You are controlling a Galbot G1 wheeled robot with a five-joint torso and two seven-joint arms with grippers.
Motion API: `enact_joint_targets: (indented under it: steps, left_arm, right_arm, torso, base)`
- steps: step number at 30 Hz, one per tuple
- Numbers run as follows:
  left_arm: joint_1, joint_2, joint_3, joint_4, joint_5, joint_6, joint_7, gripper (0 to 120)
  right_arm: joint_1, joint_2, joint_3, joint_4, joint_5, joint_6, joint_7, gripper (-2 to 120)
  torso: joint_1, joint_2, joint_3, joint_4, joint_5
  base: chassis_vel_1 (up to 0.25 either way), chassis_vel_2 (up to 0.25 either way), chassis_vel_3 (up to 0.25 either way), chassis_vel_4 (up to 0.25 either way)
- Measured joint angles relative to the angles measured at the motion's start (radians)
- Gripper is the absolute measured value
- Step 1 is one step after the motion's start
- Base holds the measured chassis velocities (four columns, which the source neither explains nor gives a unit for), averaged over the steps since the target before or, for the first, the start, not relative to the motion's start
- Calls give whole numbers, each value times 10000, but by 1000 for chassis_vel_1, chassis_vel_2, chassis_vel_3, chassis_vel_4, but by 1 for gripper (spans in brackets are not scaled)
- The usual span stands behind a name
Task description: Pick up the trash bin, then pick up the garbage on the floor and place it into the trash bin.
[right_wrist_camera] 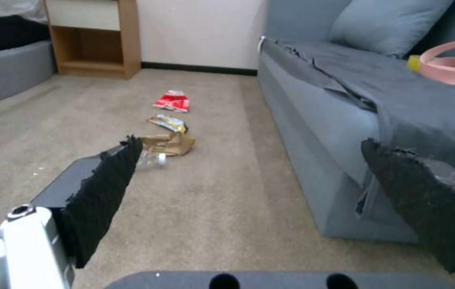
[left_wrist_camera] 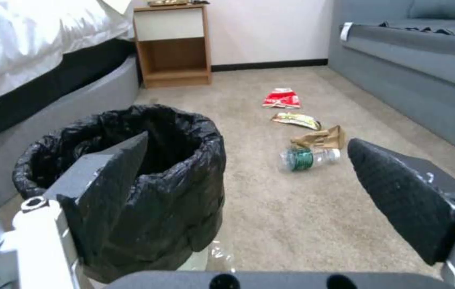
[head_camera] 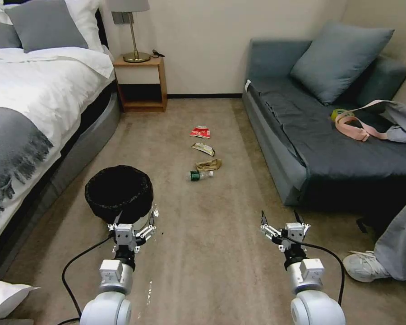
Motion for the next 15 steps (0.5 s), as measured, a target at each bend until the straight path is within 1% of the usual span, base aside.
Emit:
enact_joint_targets:
  steps: [15]
  left_arm:
    - [-1,0,0,9,0,4,2,100]
  right_arm:
    - [1,0,0,-10,11,-2,0,100]
  torso:
    - [0,0,1,0,0]
  base:
    - [0,0,0,0]
